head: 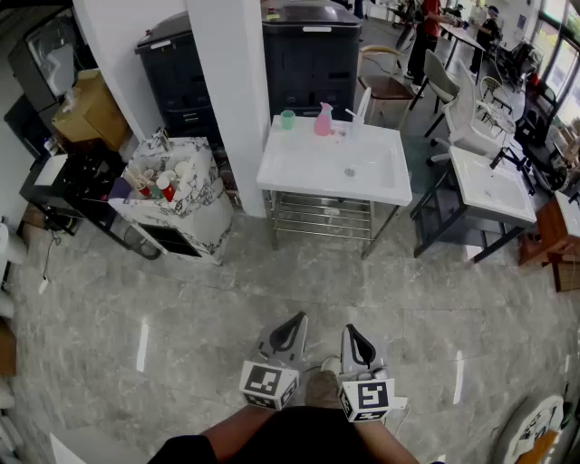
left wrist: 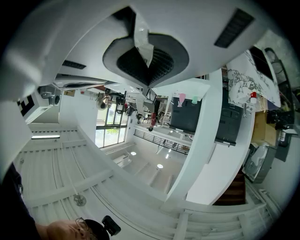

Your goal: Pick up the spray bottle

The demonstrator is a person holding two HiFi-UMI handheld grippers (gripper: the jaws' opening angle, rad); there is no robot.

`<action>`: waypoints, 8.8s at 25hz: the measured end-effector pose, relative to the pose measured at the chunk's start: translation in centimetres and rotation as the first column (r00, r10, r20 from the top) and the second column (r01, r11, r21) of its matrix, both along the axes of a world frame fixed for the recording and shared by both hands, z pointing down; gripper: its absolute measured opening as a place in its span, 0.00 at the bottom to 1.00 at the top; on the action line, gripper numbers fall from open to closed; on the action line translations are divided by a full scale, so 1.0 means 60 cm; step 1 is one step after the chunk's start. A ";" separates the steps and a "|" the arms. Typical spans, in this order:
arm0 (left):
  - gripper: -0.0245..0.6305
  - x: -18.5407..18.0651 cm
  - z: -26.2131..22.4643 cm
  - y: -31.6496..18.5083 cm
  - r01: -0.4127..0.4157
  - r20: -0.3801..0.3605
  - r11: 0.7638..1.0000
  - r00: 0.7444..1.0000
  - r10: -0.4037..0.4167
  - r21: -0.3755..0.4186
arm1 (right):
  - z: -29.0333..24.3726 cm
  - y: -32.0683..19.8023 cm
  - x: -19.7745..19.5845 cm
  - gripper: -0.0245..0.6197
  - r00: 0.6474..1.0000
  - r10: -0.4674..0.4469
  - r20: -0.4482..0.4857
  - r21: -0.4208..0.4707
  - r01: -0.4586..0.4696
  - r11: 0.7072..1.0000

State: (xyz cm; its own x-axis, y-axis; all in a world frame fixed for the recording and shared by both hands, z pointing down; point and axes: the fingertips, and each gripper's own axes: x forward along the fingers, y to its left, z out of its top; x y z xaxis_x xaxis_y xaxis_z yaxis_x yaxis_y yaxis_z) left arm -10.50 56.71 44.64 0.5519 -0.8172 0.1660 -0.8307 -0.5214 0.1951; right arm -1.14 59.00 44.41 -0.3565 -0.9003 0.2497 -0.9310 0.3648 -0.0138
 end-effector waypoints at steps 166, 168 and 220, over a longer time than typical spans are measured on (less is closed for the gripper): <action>0.48 0.160 0.437 -1.619 -0.085 0.135 0.995 0.987 0.090 -0.045 | 0.349 -1.493 0.083 0.04 0.997 0.061 -0.046 -0.150 -0.067 0.986; 0.49 0.169 0.443 -1.616 -0.098 0.141 0.995 0.985 0.101 -0.033 | 0.359 -1.485 0.089 0.04 0.996 0.063 -0.055 -0.162 -0.072 0.984; 0.54 0.043 0.359 -1.337 0.013 0.119 0.990 0.993 0.004 -0.143 | 0.332 -1.293 0.073 0.04 0.999 0.036 -0.026 -0.192 -0.040 0.981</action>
State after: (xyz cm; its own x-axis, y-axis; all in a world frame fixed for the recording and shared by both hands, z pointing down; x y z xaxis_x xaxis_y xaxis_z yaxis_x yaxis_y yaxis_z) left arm -7.94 -23.51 66.21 0.5174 -0.7829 0.3455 -0.8549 -0.4910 0.1676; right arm 3.23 -18.59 64.36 -0.3152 -0.8474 0.4273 -0.9450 0.3217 -0.0590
